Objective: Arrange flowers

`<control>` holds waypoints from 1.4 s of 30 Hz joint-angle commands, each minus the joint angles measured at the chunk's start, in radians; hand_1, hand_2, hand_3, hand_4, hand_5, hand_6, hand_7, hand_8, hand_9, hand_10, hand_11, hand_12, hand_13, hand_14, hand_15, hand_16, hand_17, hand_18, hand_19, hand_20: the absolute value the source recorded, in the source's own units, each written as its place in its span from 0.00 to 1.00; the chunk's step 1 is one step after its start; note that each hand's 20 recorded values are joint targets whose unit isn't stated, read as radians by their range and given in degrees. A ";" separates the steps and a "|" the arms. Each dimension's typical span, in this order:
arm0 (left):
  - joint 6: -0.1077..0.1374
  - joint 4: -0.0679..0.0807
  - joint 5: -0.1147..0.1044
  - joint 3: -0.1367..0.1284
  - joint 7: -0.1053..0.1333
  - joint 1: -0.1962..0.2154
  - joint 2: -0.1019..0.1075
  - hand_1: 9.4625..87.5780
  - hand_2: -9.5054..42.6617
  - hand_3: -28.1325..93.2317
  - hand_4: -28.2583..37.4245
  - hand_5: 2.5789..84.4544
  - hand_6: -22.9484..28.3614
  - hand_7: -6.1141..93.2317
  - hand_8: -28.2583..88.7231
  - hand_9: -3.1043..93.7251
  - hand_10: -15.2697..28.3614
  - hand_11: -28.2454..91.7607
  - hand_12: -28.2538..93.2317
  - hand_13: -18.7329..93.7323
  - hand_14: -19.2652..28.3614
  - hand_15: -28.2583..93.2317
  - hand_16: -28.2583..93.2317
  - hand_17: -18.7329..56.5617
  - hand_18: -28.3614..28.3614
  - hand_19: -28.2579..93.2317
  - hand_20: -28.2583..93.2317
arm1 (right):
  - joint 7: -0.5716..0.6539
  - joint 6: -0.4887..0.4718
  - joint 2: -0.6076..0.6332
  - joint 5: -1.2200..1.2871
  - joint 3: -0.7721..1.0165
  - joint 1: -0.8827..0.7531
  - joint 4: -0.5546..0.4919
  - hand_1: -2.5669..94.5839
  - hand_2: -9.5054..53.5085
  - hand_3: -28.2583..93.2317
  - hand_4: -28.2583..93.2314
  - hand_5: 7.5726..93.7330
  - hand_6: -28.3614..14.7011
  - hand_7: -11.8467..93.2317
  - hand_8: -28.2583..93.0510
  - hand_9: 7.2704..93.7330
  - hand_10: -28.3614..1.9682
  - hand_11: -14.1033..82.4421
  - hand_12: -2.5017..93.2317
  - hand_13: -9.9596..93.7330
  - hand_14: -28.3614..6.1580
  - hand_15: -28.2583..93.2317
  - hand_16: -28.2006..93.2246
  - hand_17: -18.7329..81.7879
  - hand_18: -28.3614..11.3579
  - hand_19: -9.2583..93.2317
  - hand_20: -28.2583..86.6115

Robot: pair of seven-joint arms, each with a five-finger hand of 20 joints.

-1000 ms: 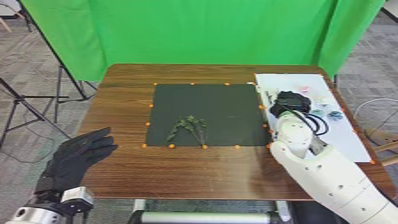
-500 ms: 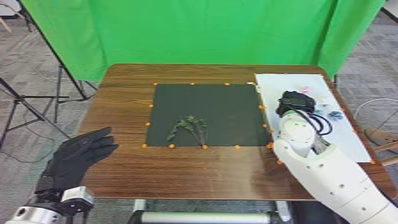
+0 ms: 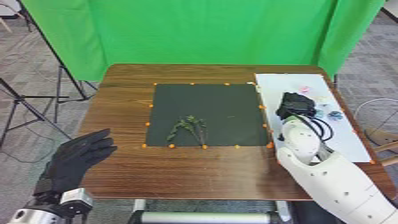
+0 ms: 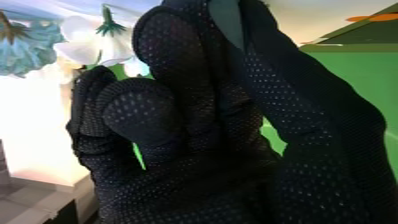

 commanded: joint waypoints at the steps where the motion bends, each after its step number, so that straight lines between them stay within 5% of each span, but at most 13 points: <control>1: 0.023 -0.008 -0.017 -0.006 0.029 0.043 0.011 0.21 0.30 0.91 0.21 0.51 0.71 0.19 0.17 0.43 0.85 0.52 0.31 0.41 1.00 0.70 0.14 0.12 0.88 0.71 0.36 | -0.037 0.071 0.028 -0.023 -0.028 0.003 -0.046 0.56 0.04 0.88 0.00 0.87 0.58 0.40 0.44 0.87 0.50 0.59 0.38 0.81 0.53 0.85 0.46 0.55 0.05 0.99 0.44; 11: 0.036 -0.008 -0.028 -0.004 0.049 0.051 0.032 0.21 0.29 0.91 0.21 0.51 0.71 0.19 0.17 0.43 0.85 0.52 0.31 0.41 1.00 0.70 0.14 0.12 0.88 0.71 0.36 | -0.079 0.130 0.048 -0.058 -0.072 0.070 -0.092 0.56 0.04 0.88 0.00 0.87 0.58 0.39 0.44 0.88 0.49 0.59 0.38 0.82 0.53 0.85 0.46 0.55 0.05 0.99 0.45; 17: 0.018 -0.010 -0.001 -0.012 0.015 0.045 -0.003 0.21 0.29 0.91 0.21 0.51 0.71 0.19 0.17 0.43 0.84 0.52 0.31 0.41 1.00 0.70 0.14 0.12 0.88 0.71 0.36 | -0.106 0.158 0.070 -0.061 -0.096 0.061 -0.159 0.56 0.03 0.88 0.00 0.87 0.58 0.39 0.44 0.88 0.49 0.59 0.38 0.82 0.53 0.85 0.47 0.55 0.05 0.99 0.46; 20: 0.021 -0.010 -0.006 -0.010 0.022 0.047 0.007 0.21 0.29 0.91 0.21 0.51 0.71 0.20 0.17 0.42 0.84 0.53 0.31 0.41 1.00 0.70 0.14 0.12 0.88 0.71 0.36 | -0.077 0.141 0.070 -0.094 -0.117 0.067 -0.176 0.56 0.03 0.89 0.00 0.87 0.58 0.39 0.44 0.88 0.49 0.59 0.38 0.82 0.53 0.85 0.47 0.55 0.05 0.99 0.46; 22: 0.013 -0.009 0.003 -0.010 0.010 0.039 -0.005 0.21 0.29 0.91 0.21 0.51 0.71 0.20 0.17 0.42 0.84 0.53 0.31 0.41 1.00 0.70 0.14 0.12 0.88 0.71 0.36 | -0.050 0.188 0.075 -0.090 -0.149 0.088 -0.157 0.55 0.02 0.89 0.01 0.87 0.58 0.39 0.44 0.88 0.48 0.58 0.38 0.82 0.52 0.85 0.47 0.55 0.04 0.99 0.46; 27: 0.013 -0.009 0.006 -0.009 0.010 0.035 -0.006 0.21 0.29 0.91 0.21 0.51 0.71 0.20 0.17 0.42 0.84 0.53 0.31 0.41 1.00 0.70 0.14 0.12 0.88 0.71 0.36 | 0.020 0.004 0.029 -0.037 -0.107 0.102 -0.130 0.44 0.09 0.88 0.05 0.85 0.56 0.39 0.37 0.86 0.41 0.60 0.30 0.80 0.46 0.83 0.45 0.54 0.00 0.99 0.41; 28: 0.013 -0.008 0.003 -0.009 0.011 0.034 -0.001 0.21 0.29 0.91 0.21 0.51 0.71 0.20 0.17 0.42 0.84 0.53 0.31 0.41 1.00 0.70 0.14 0.12 0.88 0.71 0.36 | 0.033 -0.041 0.016 -0.026 -0.098 0.107 -0.117 0.38 0.14 0.87 0.06 0.82 0.50 0.39 0.25 0.81 0.35 0.59 0.29 0.77 0.39 0.83 0.44 0.53 0.00 0.98 0.39; 30: 0.006 -0.005 0.012 0.000 0.000 0.017 -0.010 0.21 0.29 0.91 0.21 0.51 0.71 0.20 0.17 0.42 0.84 0.53 0.31 0.41 1.00 0.70 0.14 0.12 0.88 0.71 0.36 | 0.059 -0.100 -0.004 0.002 -0.079 0.111 -0.087 0.33 0.17 0.86 0.07 0.77 0.41 0.36 0.19 0.75 0.21 0.58 0.27 0.71 0.29 0.85 0.42 0.51 0.00 0.97 0.35; 34: -0.002 -0.003 0.020 0.006 -0.003 0.006 -0.016 0.21 0.29 0.91 0.21 0.51 0.71 0.20 0.17 0.42 0.84 0.53 0.31 0.41 1.00 0.70 0.14 0.12 0.88 0.71 0.36 | 0.101 -0.178 -0.035 0.033 -0.047 0.112 -0.024 0.30 0.19 0.84 0.06 0.73 0.32 0.31 0.19 0.69 0.08 0.56 0.26 0.67 0.21 0.86 0.41 0.50 0.00 0.97 0.32; 40: -0.006 -0.004 0.025 -0.001 -0.017 0.007 -0.030 0.21 0.29 0.91 0.20 0.51 0.71 0.20 0.17 0.42 0.84 0.53 0.31 0.41 1.00 0.70 0.14 0.12 0.88 0.71 0.36 | 0.132 -0.222 -0.048 0.049 -0.024 0.087 0.012 0.27 0.21 0.82 0.06 0.72 0.28 0.29 0.19 0.66 0.03 0.55 0.26 0.65 0.17 0.86 0.40 0.50 0.00 0.98 0.30; 42: 0.001 -0.004 0.015 -0.002 -0.003 0.014 -0.017 0.21 0.29 0.91 0.21 0.51 0.71 0.20 0.17 0.42 0.84 0.53 0.31 0.41 1.00 0.70 0.14 0.12 0.88 0.71 0.36 | 0.137 -0.222 -0.050 0.046 -0.020 0.081 0.018 0.27 0.21 0.82 0.06 0.72 0.27 0.29 0.19 0.66 0.02 0.55 0.26 0.65 0.16 0.86 0.40 0.50 0.00 0.98 0.29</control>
